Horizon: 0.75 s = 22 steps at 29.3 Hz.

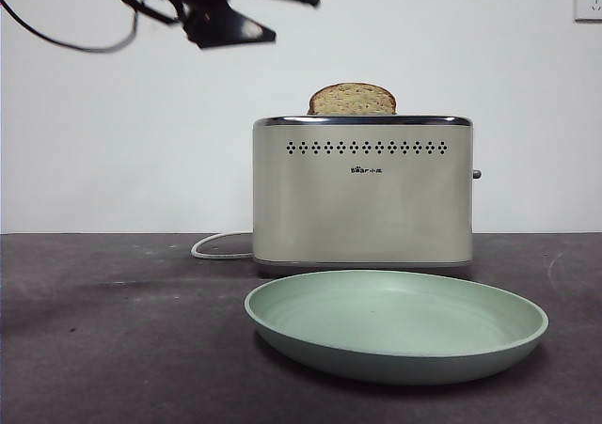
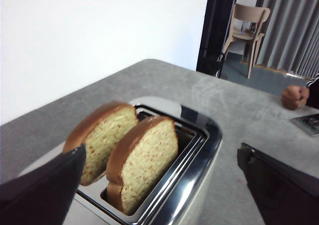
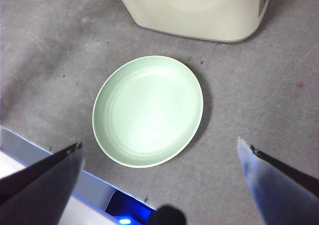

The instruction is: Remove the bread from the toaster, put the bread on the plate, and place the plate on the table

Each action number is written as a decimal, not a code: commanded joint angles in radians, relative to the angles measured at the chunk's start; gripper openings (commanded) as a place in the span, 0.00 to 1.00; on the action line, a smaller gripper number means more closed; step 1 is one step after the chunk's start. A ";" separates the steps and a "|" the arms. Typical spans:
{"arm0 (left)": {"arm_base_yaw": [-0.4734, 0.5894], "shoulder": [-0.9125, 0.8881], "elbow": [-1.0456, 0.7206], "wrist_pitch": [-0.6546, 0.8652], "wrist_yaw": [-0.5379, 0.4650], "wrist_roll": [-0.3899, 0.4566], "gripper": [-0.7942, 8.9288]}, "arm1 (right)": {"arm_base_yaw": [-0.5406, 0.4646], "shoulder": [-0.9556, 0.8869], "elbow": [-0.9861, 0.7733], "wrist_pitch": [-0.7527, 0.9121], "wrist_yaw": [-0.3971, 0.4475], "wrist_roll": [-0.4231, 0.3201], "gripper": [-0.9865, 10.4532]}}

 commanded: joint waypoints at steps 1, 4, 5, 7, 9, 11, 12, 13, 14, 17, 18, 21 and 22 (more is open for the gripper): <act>-0.013 0.049 0.000 0.051 -0.005 0.019 0.72 | 0.003 0.000 0.004 0.005 0.001 0.004 0.69; -0.020 0.095 0.000 0.088 -0.035 0.020 0.72 | 0.003 0.000 0.004 0.005 0.000 0.005 0.69; -0.021 0.109 0.000 0.099 -0.039 0.020 0.72 | 0.003 0.000 0.004 0.005 0.000 0.005 0.69; -0.021 0.135 0.000 0.113 -0.053 0.020 0.72 | 0.003 0.000 0.004 0.004 0.000 0.005 0.69; -0.021 0.155 0.000 0.124 -0.057 0.026 0.72 | 0.003 -0.001 0.004 0.003 0.000 0.005 0.69; -0.026 0.171 0.000 0.137 -0.058 0.027 0.72 | 0.003 -0.001 0.004 0.003 0.000 0.005 0.69; -0.026 0.179 0.000 0.147 -0.058 0.027 0.72 | 0.003 0.000 0.004 0.003 0.000 0.008 0.69; -0.028 0.186 0.000 0.157 -0.058 0.027 0.68 | 0.003 -0.001 0.004 0.003 0.000 0.008 0.69; -0.031 0.190 0.000 0.162 -0.058 0.027 0.63 | 0.003 0.000 0.004 0.003 0.000 0.008 0.69; -0.047 0.204 0.000 0.178 -0.076 0.034 0.56 | 0.003 0.000 0.004 0.002 0.000 0.008 0.69; -0.054 0.206 0.000 0.179 -0.086 0.038 0.56 | 0.003 0.000 0.004 0.002 0.000 0.008 0.69; -0.070 0.212 0.000 0.183 -0.098 0.062 0.53 | 0.003 0.000 0.004 -0.001 0.000 0.008 0.69; -0.074 0.215 0.000 0.183 -0.111 0.064 0.49 | 0.003 0.000 0.004 -0.002 0.000 0.009 0.69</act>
